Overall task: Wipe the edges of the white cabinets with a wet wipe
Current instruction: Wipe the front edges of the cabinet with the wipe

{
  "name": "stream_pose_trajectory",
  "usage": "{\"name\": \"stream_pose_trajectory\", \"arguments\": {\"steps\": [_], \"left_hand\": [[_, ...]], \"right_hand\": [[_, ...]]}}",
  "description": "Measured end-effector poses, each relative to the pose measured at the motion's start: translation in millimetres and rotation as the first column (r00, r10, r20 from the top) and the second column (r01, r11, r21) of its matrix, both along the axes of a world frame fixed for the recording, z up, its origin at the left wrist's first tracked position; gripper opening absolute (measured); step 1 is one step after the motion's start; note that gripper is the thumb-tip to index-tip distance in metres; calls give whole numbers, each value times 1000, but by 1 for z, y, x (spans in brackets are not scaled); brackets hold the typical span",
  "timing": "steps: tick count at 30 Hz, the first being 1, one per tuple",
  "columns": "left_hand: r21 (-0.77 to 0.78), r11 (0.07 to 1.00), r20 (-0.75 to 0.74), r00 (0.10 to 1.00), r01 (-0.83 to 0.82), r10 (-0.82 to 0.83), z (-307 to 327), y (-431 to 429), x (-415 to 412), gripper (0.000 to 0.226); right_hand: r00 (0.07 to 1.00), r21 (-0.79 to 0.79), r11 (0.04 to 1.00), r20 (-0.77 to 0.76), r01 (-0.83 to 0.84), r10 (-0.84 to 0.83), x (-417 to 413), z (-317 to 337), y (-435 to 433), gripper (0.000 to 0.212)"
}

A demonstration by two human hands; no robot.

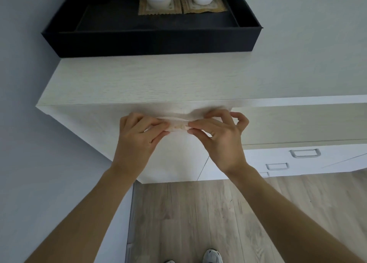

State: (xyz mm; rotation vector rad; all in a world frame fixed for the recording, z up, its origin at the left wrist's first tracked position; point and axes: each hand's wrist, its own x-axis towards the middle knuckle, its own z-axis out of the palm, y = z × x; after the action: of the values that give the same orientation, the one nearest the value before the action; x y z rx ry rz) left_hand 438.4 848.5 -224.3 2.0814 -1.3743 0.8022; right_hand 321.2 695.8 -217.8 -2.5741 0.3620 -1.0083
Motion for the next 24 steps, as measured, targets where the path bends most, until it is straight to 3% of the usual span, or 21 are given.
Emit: {"name": "stream_pose_trajectory", "arguments": {"steps": [13,20,24], "left_hand": [[-10,999,30,998,-47,47,-5,-27,-20,16],[35,999,17,1000,10,-10,-5,-32,-23,21],[24,999,-19,999,48,-47,-1,-45,-33,12]], "right_hand": [[999,-48,999,-47,11,-13,-9,-5,2,24],[999,-63,998,-46,24,-27,-12,-6,-2,26],[998,-8,1000,-57,22,-23,-14,-6,-2,30]]}}
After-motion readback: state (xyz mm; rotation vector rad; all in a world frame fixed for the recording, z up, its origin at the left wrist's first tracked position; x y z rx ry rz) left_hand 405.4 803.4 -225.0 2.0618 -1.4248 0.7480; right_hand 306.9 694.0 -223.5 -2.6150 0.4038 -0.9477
